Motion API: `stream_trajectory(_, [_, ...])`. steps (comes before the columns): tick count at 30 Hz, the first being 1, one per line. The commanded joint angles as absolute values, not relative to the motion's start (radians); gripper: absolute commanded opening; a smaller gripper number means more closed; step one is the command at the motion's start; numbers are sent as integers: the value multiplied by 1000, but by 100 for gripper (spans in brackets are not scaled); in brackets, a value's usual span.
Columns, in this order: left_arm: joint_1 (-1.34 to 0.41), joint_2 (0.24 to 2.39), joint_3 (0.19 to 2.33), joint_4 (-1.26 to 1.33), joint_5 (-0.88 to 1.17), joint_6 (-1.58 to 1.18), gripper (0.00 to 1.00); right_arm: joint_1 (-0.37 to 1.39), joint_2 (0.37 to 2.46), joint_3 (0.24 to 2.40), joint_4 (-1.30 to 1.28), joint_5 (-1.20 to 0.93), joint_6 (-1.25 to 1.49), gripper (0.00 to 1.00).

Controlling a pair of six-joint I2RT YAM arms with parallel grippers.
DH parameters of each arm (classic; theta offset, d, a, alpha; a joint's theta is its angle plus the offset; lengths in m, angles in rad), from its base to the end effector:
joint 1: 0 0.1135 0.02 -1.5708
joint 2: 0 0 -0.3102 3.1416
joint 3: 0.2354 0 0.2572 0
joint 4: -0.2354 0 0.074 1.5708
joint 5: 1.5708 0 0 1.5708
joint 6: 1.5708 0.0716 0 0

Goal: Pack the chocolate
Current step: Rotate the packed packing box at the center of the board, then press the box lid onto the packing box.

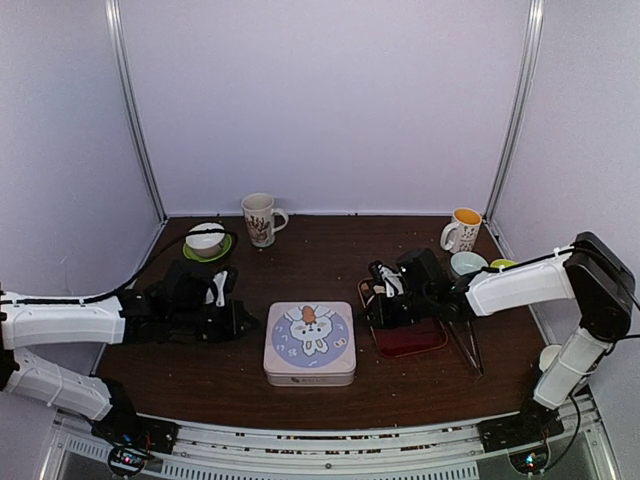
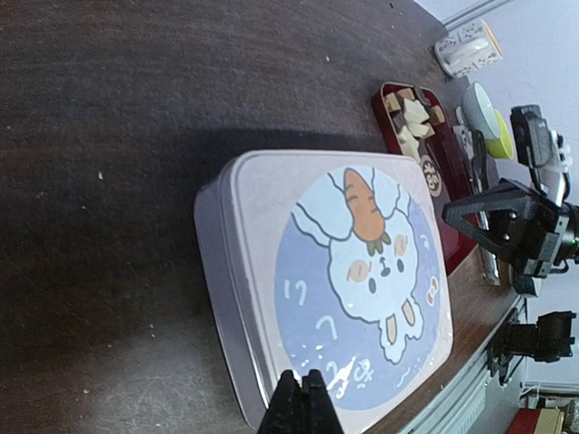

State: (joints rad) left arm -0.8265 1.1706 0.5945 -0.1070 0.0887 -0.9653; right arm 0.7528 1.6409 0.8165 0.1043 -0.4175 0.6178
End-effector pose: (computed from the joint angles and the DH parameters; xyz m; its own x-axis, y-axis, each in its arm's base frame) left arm 0.1676 -0.1913 0.2215 -0.8841 -0.2490 -0.3955 0.0919 0.7371 -0.6696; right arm 0.2432 0.2676 0.1881 -0.8832 -0.1018 -0.4579 -0.4120 0.6351 0.6534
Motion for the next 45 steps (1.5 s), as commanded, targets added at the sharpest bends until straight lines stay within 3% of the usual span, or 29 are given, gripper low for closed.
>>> stream_trajectory(1, [-769, 1162, 634, -71, 74, -886, 0, 756, 1562, 834, 91, -370, 555, 0])
stream_trajectory(10, [-672, 1320, 737, 121, 215, -781, 0, 753, 1636, 840, 407, -633, 686, 0])
stream_trajectory(17, [-670, 1406, 751, 255, 268, -803, 0, 718, 1786, 752, 708, -631, 828, 0])
stream_trajectory(22, [-670, 1534, 642, 456, 300, -892, 0, 714, 1866, 743, 678, -612, 794, 0])
stream_trajectory(26, [-672, 1629, 563, 623, 322, -952, 0, 715, 1790, 730, 667, -626, 775, 0])
stream_trajectory(32, [-686, 1604, 560, 584, 320, -947, 0, 726, 1687, 669, 693, -678, 752, 0])
stream_trajectory(36, [-741, 1460, 581, 426, 255, -901, 0, 741, 1745, 624, 692, -643, 749, 0])
stream_trajectory(40, [-796, 1424, 544, 440, 240, -940, 0, 743, 1795, 597, 746, -643, 771, 0])
stream_trajectory(45, [-821, 1487, 437, 547, 219, -1010, 0, 759, 1668, 631, 543, -609, 664, 0])
